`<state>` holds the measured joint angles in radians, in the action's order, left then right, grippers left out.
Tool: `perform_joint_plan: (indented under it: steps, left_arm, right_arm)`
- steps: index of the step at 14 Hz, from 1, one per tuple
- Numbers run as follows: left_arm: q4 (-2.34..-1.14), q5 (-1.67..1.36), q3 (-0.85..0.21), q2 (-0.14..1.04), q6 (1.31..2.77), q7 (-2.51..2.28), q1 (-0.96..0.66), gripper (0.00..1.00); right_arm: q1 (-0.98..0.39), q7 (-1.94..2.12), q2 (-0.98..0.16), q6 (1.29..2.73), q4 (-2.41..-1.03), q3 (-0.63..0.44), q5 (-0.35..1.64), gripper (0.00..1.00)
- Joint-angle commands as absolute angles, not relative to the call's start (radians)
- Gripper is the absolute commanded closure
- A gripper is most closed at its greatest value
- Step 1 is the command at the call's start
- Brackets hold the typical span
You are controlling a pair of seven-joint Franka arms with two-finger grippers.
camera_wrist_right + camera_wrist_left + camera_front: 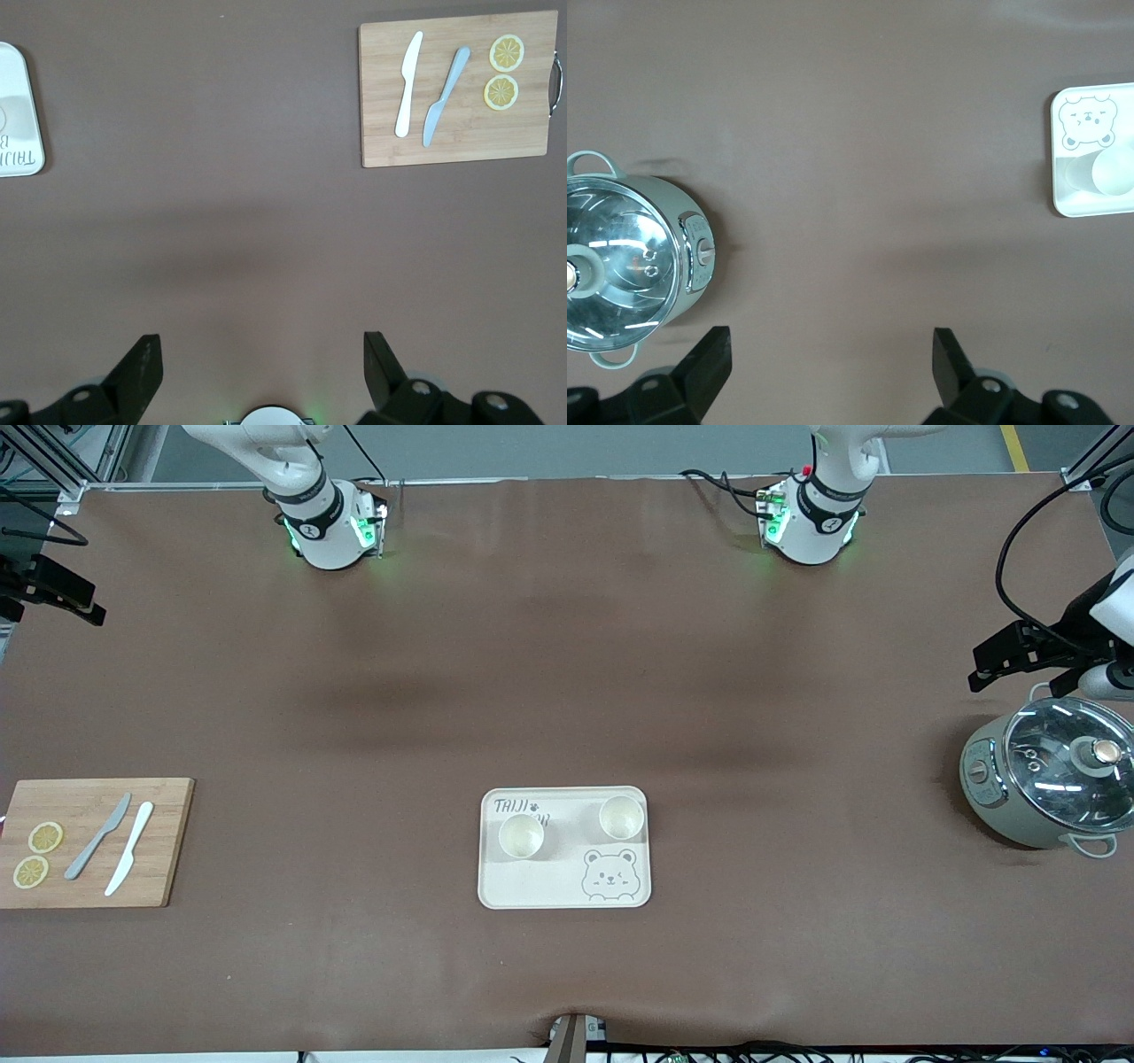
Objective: Place white IKEA cup upright on tray with both arms
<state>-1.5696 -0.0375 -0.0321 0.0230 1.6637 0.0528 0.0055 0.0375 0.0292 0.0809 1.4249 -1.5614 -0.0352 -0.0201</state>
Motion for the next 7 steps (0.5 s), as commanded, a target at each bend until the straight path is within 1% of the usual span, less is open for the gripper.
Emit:
perform_joint_plan:
  steps: [1, 2, 7]
  left_arm:
    - [-1.554, -0.021, -0.037, 0.028, 1.647, 0.046, 0.005, 0.00]
    - [-1.554, -0.021, -0.037, 0.028, 1.647, 0.045, 0.005, 0.00]
    - [-1.554, -0.021, -0.037, 0.029, 1.647, 0.044, 0.003, 0.00]
  right_arm:
    - [0.055, 0.095, 0.084, 1.439, -1.555, -0.023, -0.023, 0.00]
    - [0.060, 0.148, 0.084, 1.446, -1.555, -0.026, -0.025, 0.00]
    - [0.092, 0.156, 0.083, 1.451, -1.557, -0.028, -0.023, 0.00]
